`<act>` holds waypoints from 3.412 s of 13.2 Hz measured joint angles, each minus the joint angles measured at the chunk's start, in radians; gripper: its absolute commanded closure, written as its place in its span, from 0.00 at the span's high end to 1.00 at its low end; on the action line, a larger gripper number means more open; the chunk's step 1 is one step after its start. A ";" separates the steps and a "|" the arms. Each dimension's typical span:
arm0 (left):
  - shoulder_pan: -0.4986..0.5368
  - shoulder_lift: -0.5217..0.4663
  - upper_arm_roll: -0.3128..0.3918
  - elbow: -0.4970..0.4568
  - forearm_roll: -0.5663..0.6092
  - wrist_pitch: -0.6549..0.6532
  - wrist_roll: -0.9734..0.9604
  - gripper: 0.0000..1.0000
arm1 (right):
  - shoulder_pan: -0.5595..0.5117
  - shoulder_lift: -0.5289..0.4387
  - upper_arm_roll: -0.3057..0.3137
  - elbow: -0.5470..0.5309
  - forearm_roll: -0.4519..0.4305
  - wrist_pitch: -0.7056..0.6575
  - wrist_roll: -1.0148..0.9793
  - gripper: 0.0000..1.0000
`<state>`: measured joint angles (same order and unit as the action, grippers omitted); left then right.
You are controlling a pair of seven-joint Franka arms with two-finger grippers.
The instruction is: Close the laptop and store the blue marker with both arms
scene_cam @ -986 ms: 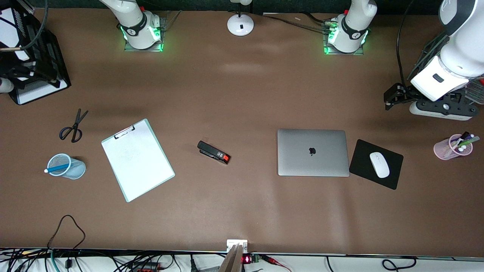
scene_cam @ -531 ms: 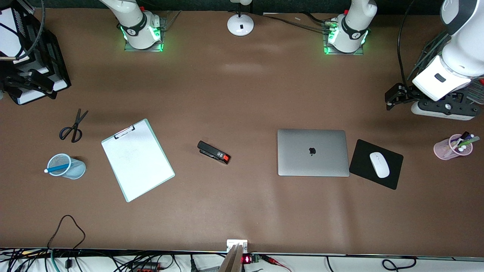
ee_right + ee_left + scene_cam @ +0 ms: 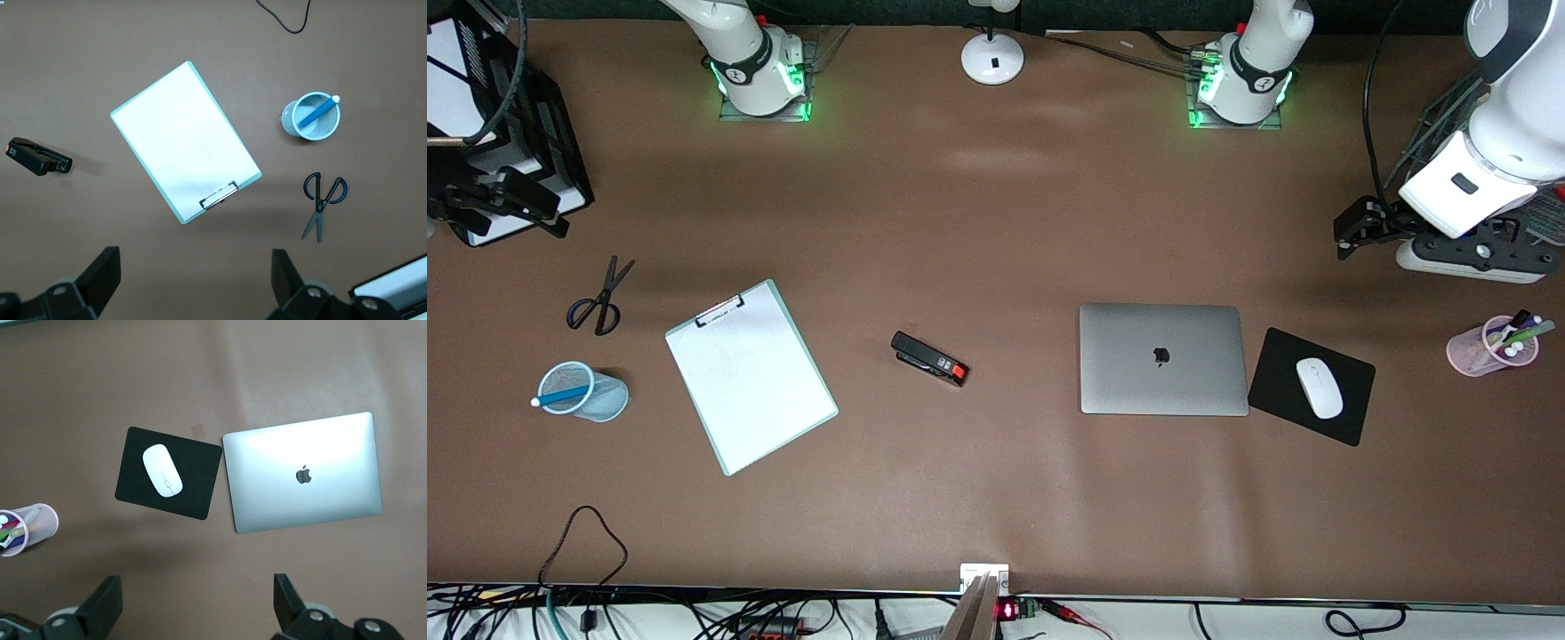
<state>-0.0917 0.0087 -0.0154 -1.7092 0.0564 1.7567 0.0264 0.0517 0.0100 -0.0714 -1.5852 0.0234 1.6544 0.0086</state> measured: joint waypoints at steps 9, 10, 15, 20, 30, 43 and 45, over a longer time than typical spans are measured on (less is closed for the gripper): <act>0.000 0.000 0.000 0.001 0.000 -0.028 0.000 1.00 | 0.003 -0.006 0.002 0.003 0.000 -0.081 -0.002 1.00; 0.000 0.000 0.000 0.001 0.000 -0.029 0.000 1.00 | 0.004 -0.007 0.004 0.003 0.000 -0.086 -0.002 1.00; 0.000 0.000 0.000 0.001 0.000 -0.030 0.000 1.00 | 0.004 -0.016 0.006 0.003 0.000 -0.090 -0.002 1.00; 0.000 0.000 0.000 0.001 0.000 -0.030 0.000 1.00 | 0.007 -0.021 0.006 0.002 0.000 -0.091 -0.002 1.00; 0.000 0.000 0.000 0.001 0.000 -0.030 0.000 1.00 | 0.018 -0.019 0.007 -0.005 0.000 -0.092 -0.002 1.00; 0.000 0.000 0.000 0.001 -0.001 -0.030 0.000 1.00 | 0.018 -0.016 0.006 -0.006 -0.014 -0.072 -0.002 1.00; 0.000 0.000 -0.001 0.001 -0.001 -0.030 0.000 1.00 | 0.018 -0.016 0.006 -0.006 -0.015 -0.059 -0.002 1.00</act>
